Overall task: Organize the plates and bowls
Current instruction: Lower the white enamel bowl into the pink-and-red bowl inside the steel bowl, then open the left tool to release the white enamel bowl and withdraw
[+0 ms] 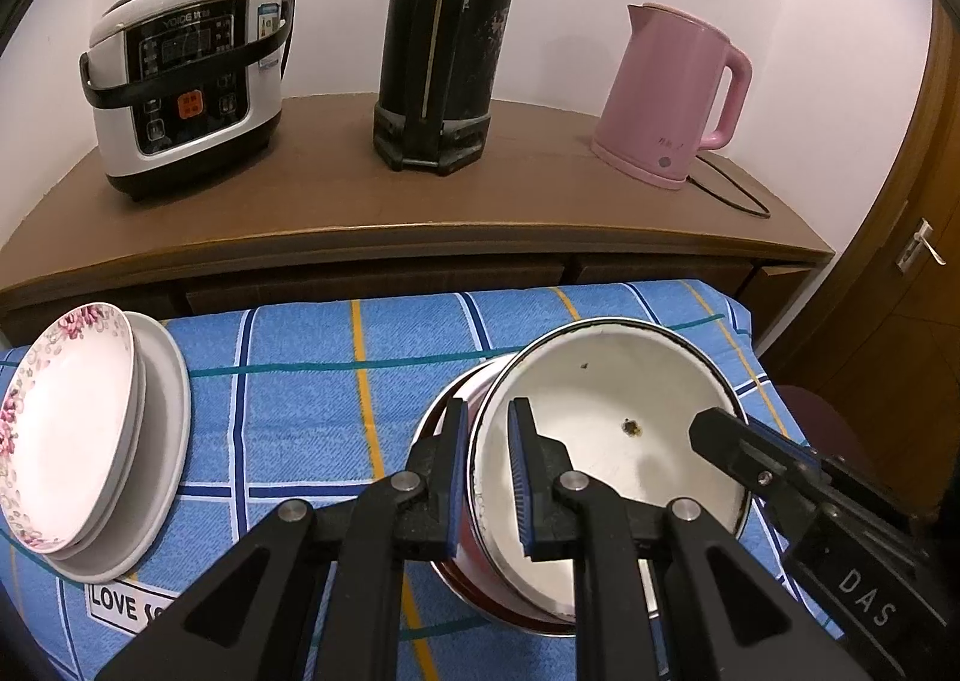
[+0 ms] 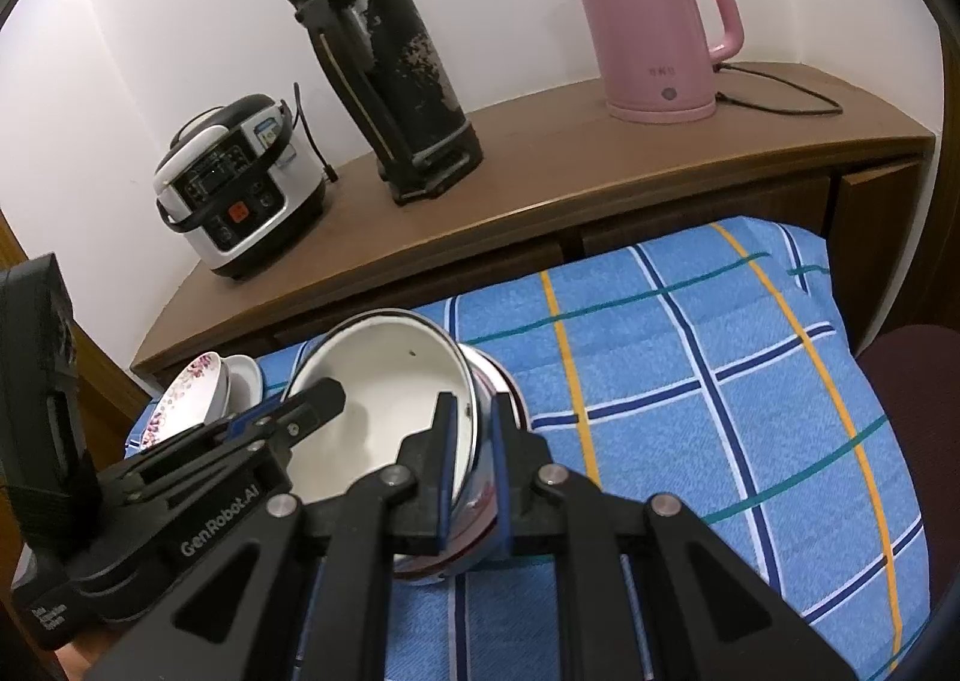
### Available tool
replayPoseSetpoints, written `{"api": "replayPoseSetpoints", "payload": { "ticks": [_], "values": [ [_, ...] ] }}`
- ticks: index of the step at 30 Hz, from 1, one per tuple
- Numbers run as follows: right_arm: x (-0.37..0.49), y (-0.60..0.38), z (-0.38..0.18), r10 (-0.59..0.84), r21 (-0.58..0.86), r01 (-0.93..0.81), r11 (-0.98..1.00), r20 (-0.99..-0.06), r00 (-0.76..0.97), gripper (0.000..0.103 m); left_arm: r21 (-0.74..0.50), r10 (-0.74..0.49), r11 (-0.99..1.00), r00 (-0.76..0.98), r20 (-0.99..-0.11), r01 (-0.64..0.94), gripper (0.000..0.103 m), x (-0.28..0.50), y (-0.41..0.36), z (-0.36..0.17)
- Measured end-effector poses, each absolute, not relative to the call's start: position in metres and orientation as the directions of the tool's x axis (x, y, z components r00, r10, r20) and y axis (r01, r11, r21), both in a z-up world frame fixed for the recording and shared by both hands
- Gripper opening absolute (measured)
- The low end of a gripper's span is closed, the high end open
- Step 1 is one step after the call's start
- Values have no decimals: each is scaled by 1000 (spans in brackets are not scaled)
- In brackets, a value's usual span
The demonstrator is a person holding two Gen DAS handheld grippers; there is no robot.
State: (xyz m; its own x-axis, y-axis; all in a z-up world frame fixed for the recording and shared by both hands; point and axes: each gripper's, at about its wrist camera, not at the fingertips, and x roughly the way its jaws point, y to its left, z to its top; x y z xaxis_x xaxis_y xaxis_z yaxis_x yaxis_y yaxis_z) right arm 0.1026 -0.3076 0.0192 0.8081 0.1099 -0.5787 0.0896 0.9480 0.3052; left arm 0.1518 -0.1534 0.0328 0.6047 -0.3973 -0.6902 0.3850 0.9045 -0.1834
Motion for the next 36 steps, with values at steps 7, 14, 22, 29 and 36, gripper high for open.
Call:
{"api": "replayPoseSetpoints", "payload": {
  "ticks": [7, 14, 22, 29, 36],
  "values": [
    [105, -308, 17, 111, 304, 88, 948, -581, 806, 11, -179, -390, 908, 608, -691, 379, 15, 153, -154, 32],
    [107, -307, 16, 106, 298, 89, 950, -580, 807, 11, -175, -384, 910, 610, -693, 375, 15, 155, -154, 30],
    [109, -304, 12, 84, 263, 86, 961, -572, 816, 11, -132, -356, 919, 634, -686, 373, 15, 155, -158, 29],
    [107, -303, 9, 71, 252, 87, 964, -556, 828, 13, -106, -334, 925, 651, -682, 364, 15, 154, -160, 27],
    [101, -300, 13, 72, 250, 65, 966, -503, 861, 13, -89, -321, 930, 668, -671, 357, 15, 151, -161, 28]
  ]
}}
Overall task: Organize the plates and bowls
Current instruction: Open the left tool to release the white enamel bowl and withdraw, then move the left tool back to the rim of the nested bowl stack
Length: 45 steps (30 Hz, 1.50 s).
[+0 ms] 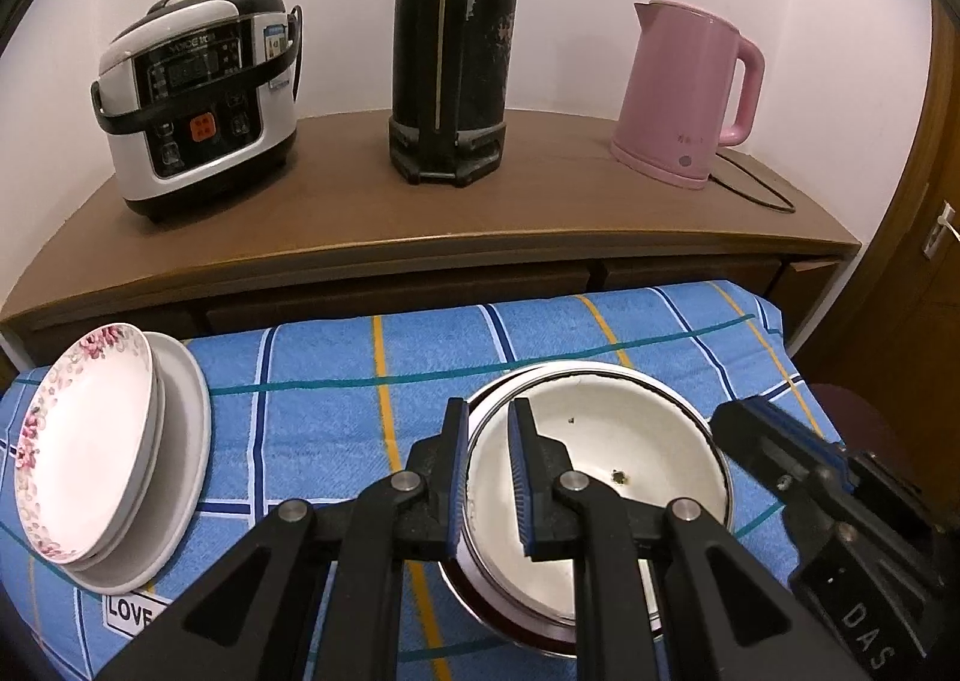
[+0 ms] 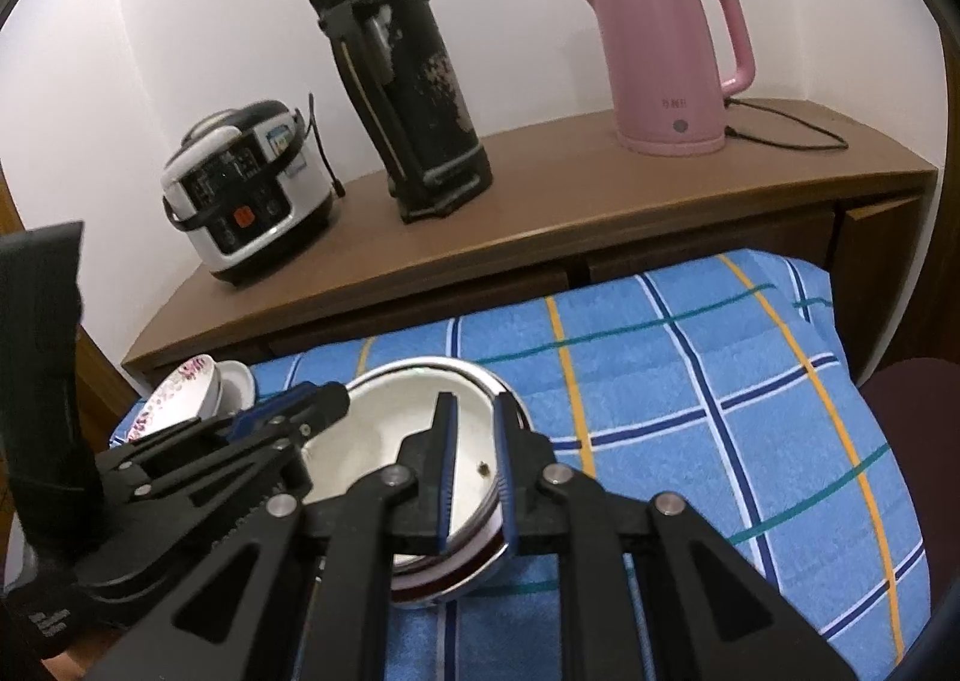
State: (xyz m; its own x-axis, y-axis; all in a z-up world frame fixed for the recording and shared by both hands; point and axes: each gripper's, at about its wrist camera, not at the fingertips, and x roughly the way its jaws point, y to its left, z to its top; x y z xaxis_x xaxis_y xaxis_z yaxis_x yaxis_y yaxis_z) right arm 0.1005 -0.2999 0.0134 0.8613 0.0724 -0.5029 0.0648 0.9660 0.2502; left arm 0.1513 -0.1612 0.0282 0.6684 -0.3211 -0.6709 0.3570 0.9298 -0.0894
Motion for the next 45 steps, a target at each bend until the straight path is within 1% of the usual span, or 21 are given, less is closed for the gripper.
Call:
{"api": "replayPoseSetpoints", "payload": {
  "ticks": [1, 3, 5, 7, 8, 9, 10, 12, 13, 14, 15, 17, 21, 23, 33, 45],
  "values": [
    [98, -300, 14, 65, 248, 69, 966, -493, 868, 14, -79, -319, 930, 677, -663, 360, 15, 149, -161, 30],
    [94, -302, 14, 49, 248, 80, 965, -474, 879, 18, -57, -309, 931, 699, -645, 359, 15, 144, -161, 33],
    [90, -306, 12, 43, 262, 89, 961, -459, 888, 28, -23, -289, 936, 728, -622, 351, 15, 138, -160, 38],
    [87, -308, 9, 43, 280, 98, 955, -459, 887, 32, -2, -275, 938, 741, -613, 346, 17, 135, -158, 40],
    [86, -310, 7, 46, 287, 100, 953, -462, 886, 33, 4, -271, 938, 742, -614, 345, 22, 134, -158, 40],
    [85, -311, 6, 49, 294, 102, 950, -464, 885, 34, 7, -269, 938, 741, -615, 346, 31, 133, -157, 40],
    [84, -311, 5, 49, 299, 104, 948, -464, 884, 36, 10, -266, 939, 742, -616, 344, 37, 132, -156, 39],
    [80, -312, 4, 46, 305, 108, 946, -459, 887, 45, 15, -250, 946, 757, -603, 324, 63, 128, -153, 40],
    [77, -312, 5, 43, 307, 111, 945, -455, 890, 52, 14, -244, 950, 771, -588, 311, 67, 124, -150, 42],
    [75, -312, 5, 41, 308, 112, 945, -451, 892, 58, 11, -243, 952, 781, -575, 304, 68, 121, -147, 44],
    [72, -313, 6, 40, 310, 112, 944, -445, 895, 61, 8, -246, 953, 787, -566, 303, 68, 119, -145, 45],
    [66, -313, 8, 40, 317, 110, 942, -432, 901, 74, 11, -249, 951, 788, -563, 309, 68, 115, -142, 47],
    [53, -314, 10, 42, 334, 105, 937, -404, 914, 83, 15, -240, 953, 787, -568, 302, 68, 108, -135, 46],
    [48, -314, 9, 38, 341, 112, 933, -404, 914, 91, 9, -240, 954, 783, -574, 299, 68, 104, -130, 44],
    [28, -315, 0, 47, 373, 127, 919, -424, 905, 92, -15, -238, 960, 781, -577, 281, 68, 84, -114, 41],
    [11, -301, 1, 43, 338, 116, 934, -428, 903, 92, -33, -235, 963, 776, -586, 268, 68, 71, -101, 36]
  ]
}}
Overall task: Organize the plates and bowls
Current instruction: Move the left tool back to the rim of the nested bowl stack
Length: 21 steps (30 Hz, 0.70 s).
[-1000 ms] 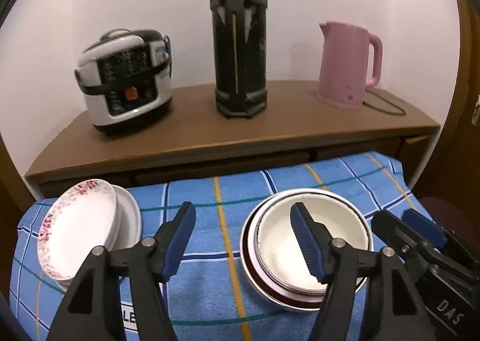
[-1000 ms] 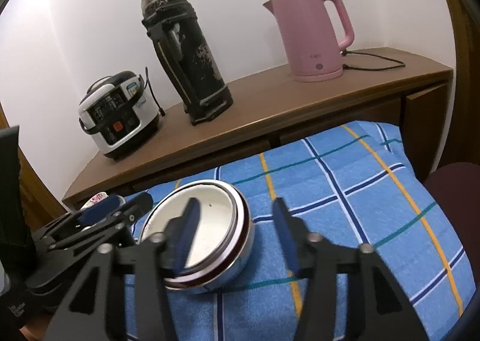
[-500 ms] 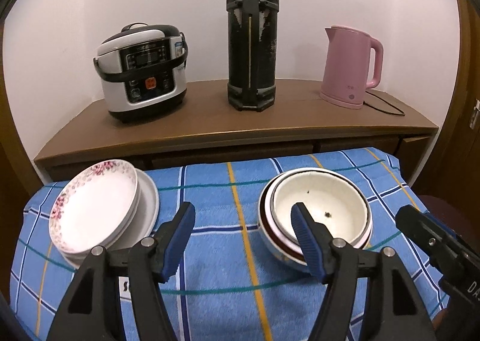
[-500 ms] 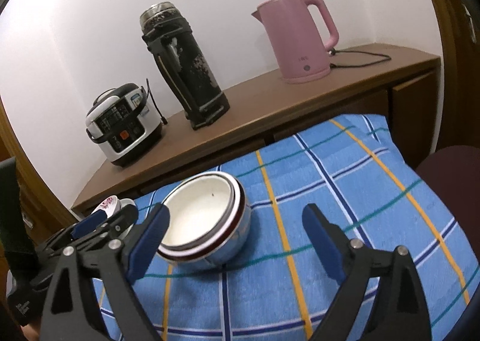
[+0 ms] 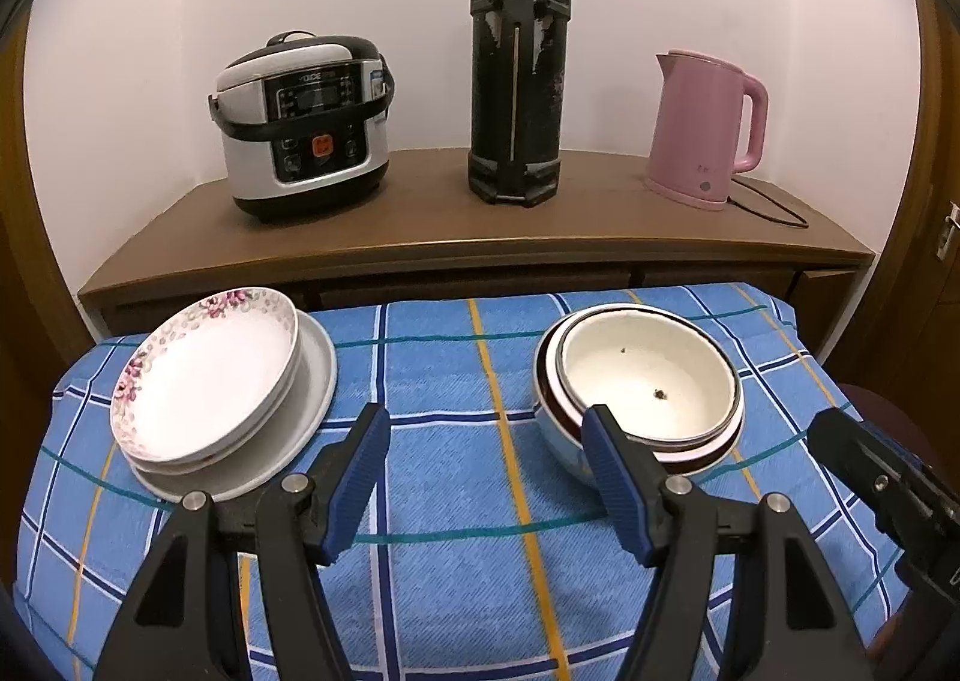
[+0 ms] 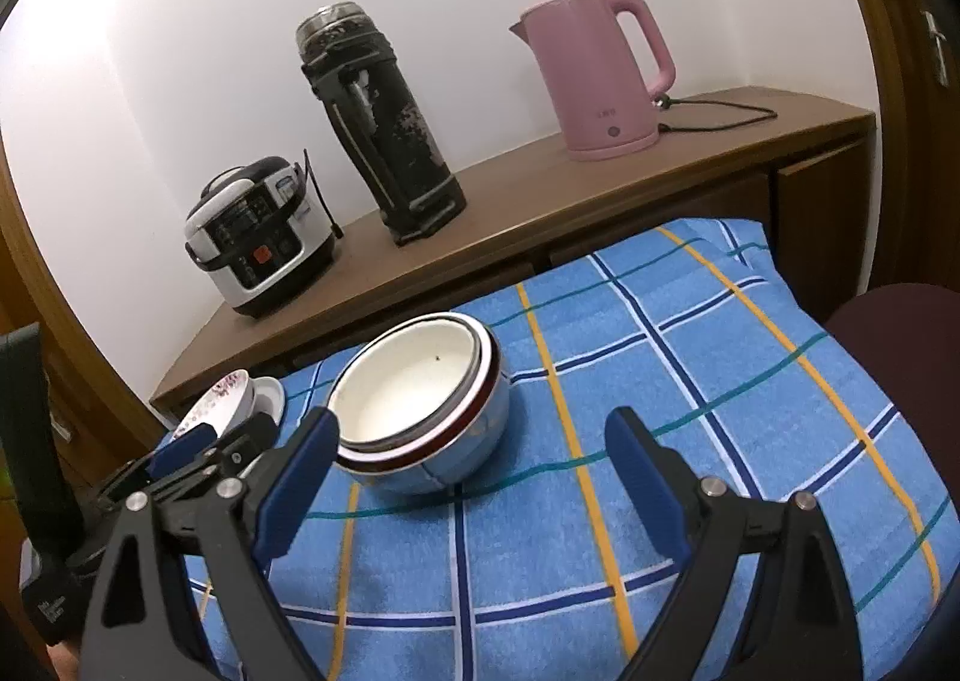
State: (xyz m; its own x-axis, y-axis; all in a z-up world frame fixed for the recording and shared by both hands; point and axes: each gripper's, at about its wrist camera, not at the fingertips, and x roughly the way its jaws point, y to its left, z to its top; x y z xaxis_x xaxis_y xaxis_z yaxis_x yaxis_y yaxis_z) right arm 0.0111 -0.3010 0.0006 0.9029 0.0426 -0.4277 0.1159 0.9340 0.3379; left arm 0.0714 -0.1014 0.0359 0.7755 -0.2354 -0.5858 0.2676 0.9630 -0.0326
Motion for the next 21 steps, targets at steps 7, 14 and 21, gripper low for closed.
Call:
{"api": "replayPoseSetpoints", "payload": {
  "ticks": [7, 14, 21],
  "values": [
    [5, -300, 2, 58, 355, 108, 928, -425, 903, 92, -30, -230, 964, 776, -587, 263, 68, 68, -96, 36],
    [1, -297, -2, 73, 352, 96, 931, -438, 896, 92, -46, -235, 964, 758, -608, 262, 68, 67, -87, 29],
    [2, -298, -7, 110, 388, 86, 918, -457, 883, 92, -55, -235, 964, 737, -634, 260, 68, 70, -84, 22]
  ]
}}
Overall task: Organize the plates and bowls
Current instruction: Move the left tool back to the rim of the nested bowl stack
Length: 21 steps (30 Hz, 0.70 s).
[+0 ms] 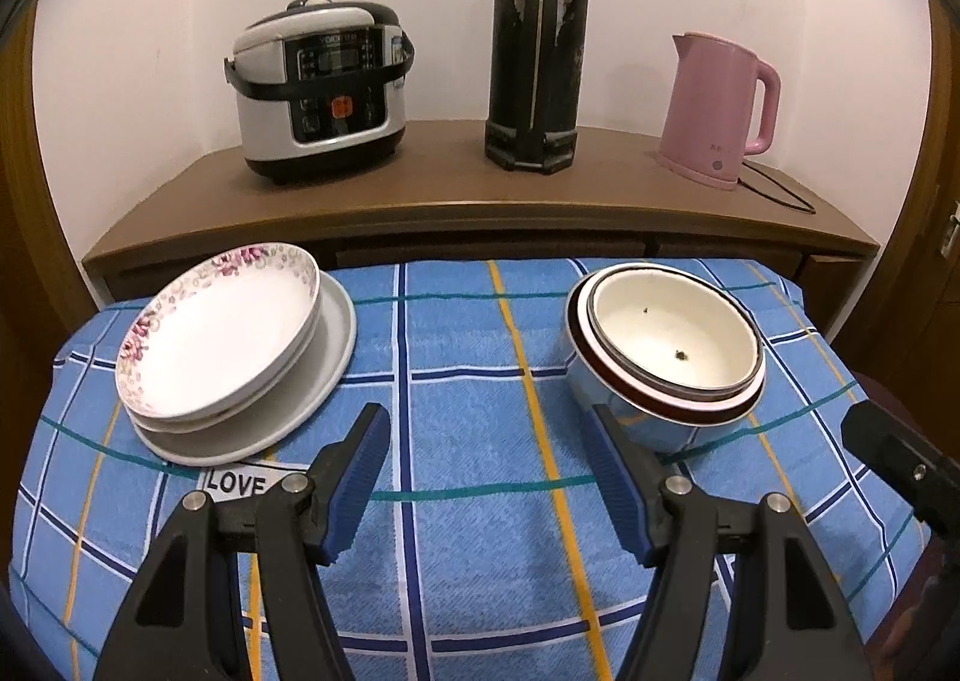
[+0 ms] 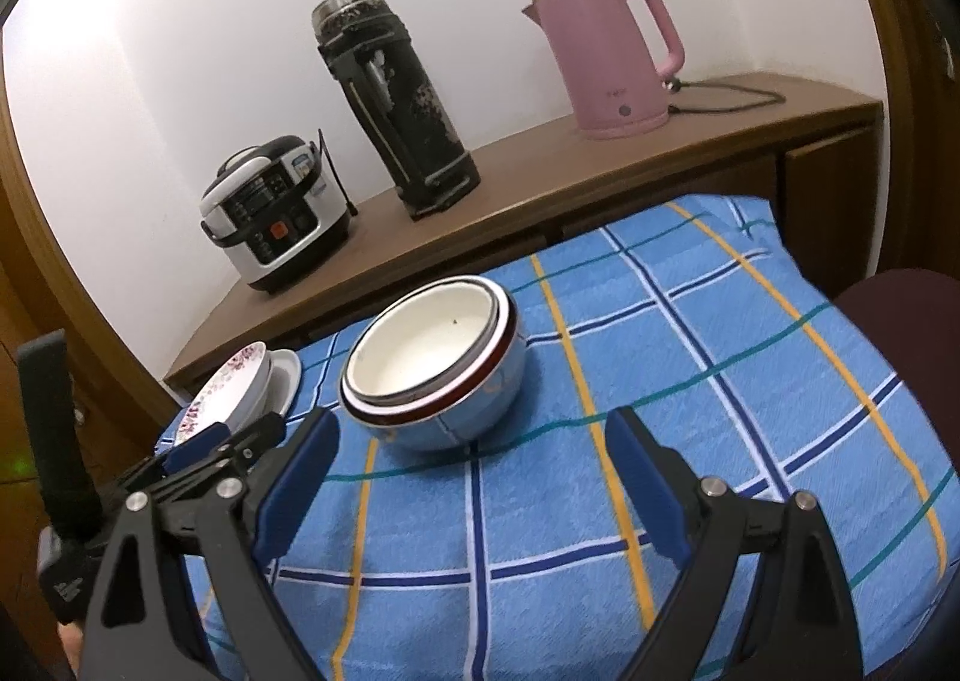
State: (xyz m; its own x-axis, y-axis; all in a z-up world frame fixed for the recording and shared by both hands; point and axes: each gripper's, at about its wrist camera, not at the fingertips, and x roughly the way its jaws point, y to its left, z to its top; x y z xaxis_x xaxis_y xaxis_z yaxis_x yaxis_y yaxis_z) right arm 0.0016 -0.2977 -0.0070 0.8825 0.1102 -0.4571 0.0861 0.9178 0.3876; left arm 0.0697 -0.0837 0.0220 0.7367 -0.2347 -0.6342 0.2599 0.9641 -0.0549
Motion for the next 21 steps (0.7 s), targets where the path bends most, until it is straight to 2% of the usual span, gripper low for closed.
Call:
{"api": "replayPoseSetpoints", "payload": {
  "ticks": [6, 12, 21],
  "values": [
    [7, -299, -8, 145, 409, 67, 910, -465, 873, 92, -75, -251, 961, 725, -642, 267, 69, 73, -85, 20],
    [14, -309, -8, 233, 503, 18, 864, -432, 871, 97, -202, -329, 944, 717, -615, 260, 74, 81, -76, 26],
    [31, -328, -10, 221, 544, 42, 838, -409, 885, 97, -255, -348, 937, 723, -596, 240, 74, 104, -80, 29]
  ]
}}
